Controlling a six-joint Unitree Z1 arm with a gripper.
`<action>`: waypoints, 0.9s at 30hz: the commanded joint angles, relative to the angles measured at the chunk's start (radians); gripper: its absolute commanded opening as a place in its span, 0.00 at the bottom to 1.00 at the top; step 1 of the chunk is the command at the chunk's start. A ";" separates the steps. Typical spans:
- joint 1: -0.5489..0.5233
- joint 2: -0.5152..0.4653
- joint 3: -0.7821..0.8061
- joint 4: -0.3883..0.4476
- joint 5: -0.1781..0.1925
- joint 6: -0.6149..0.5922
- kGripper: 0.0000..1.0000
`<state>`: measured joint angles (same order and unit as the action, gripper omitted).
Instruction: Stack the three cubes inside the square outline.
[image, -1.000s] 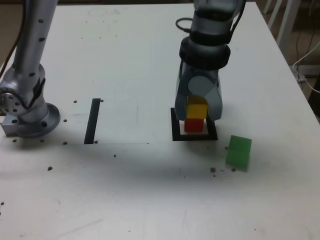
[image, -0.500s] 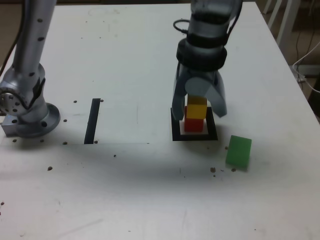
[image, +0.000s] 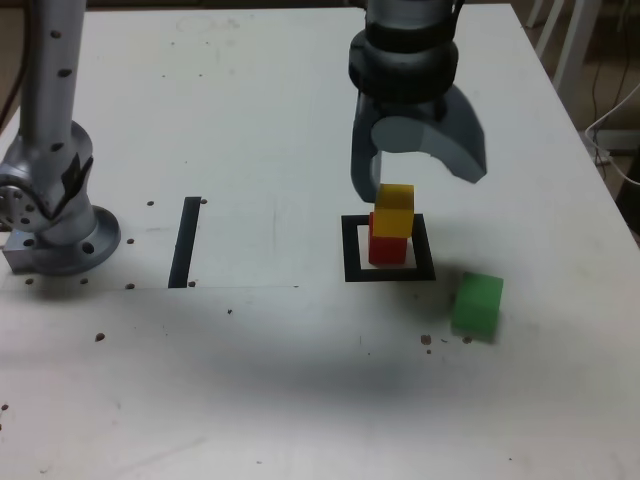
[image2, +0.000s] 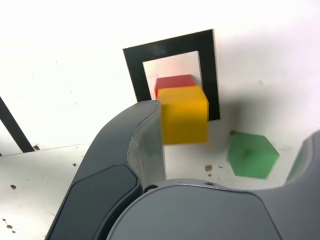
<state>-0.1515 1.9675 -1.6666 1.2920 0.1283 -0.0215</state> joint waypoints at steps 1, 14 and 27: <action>-0.016 -0.003 -0.024 0.014 0.010 -0.005 1.00; -0.124 0.114 -0.228 0.080 0.001 0.003 0.99; -0.151 0.241 -0.298 0.090 -0.077 0.063 0.98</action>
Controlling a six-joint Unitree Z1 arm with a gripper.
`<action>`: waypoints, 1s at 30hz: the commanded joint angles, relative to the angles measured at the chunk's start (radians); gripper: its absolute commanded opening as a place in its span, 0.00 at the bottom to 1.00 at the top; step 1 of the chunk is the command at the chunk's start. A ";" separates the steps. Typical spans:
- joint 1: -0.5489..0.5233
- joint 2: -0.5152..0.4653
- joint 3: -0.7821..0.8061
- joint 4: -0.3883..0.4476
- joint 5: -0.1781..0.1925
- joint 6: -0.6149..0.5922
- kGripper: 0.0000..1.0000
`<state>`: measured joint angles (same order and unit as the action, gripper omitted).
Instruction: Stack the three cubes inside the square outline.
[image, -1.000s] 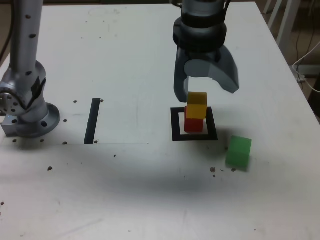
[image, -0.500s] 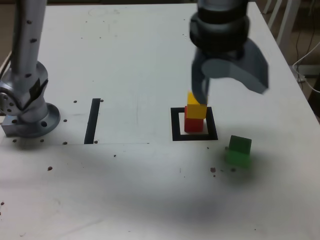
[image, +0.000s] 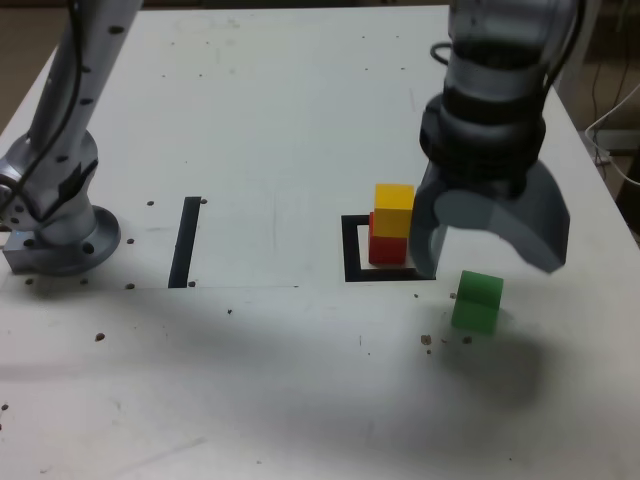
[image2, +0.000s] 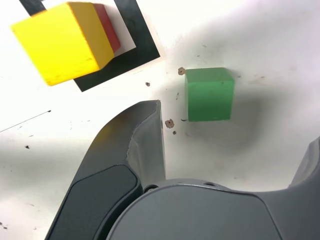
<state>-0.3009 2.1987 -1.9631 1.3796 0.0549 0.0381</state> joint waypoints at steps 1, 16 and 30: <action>-0.002 0.015 -0.001 0.003 -0.007 0.006 0.98; 0.018 0.119 -0.011 -0.002 -0.082 0.060 0.95; 0.023 0.153 -0.032 0.013 -0.092 0.067 0.37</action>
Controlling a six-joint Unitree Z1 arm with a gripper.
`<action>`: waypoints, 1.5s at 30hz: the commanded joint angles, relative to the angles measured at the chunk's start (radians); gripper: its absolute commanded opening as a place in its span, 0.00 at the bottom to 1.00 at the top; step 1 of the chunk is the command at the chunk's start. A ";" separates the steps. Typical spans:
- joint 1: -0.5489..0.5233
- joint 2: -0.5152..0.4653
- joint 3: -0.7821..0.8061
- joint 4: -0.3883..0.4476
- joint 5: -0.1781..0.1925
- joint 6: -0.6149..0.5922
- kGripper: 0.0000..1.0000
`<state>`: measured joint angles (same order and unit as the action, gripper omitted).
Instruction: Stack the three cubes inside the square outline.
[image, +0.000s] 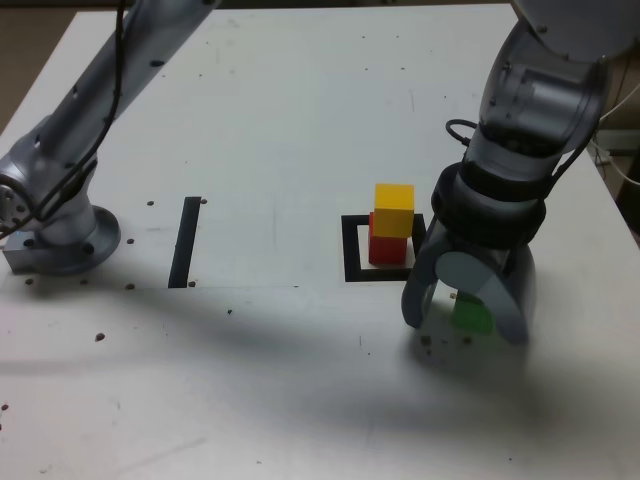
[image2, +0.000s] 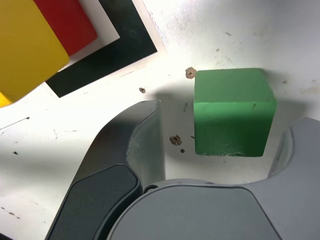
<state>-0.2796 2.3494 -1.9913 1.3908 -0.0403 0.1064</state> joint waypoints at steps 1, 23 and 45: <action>0.002 0.003 -0.004 0.002 0.005 -0.001 0.34; 0.002 -0.003 -0.004 0.010 0.007 0.000 0.31; -0.006 -0.190 -0.003 0.057 0.172 -0.005 0.30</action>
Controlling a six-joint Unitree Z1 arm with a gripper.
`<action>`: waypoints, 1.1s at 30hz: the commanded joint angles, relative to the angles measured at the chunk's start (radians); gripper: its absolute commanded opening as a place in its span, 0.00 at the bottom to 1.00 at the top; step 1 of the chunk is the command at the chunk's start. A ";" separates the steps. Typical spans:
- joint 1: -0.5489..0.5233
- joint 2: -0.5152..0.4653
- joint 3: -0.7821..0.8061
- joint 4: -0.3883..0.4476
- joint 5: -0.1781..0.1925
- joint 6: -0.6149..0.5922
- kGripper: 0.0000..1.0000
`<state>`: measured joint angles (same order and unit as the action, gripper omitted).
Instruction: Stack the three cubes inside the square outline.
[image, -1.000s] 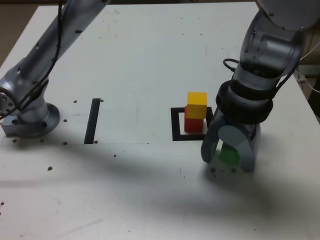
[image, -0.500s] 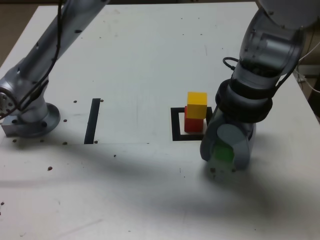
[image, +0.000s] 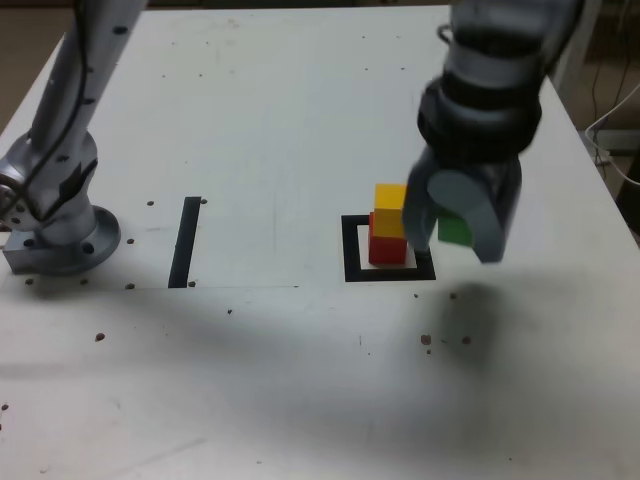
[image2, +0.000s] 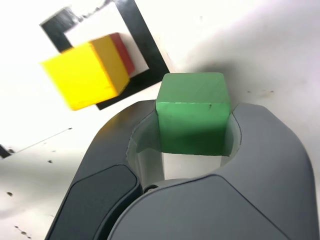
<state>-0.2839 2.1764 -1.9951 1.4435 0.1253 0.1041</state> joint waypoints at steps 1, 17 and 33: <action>-0.002 -0.028 0.001 0.009 0.013 -0.005 0.30; 0.031 -0.143 0.101 0.101 0.010 -0.130 0.30; 0.102 -0.161 0.190 0.074 -0.045 -0.147 0.30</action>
<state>-0.1846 2.0213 -1.8078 1.5207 0.0810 -0.0421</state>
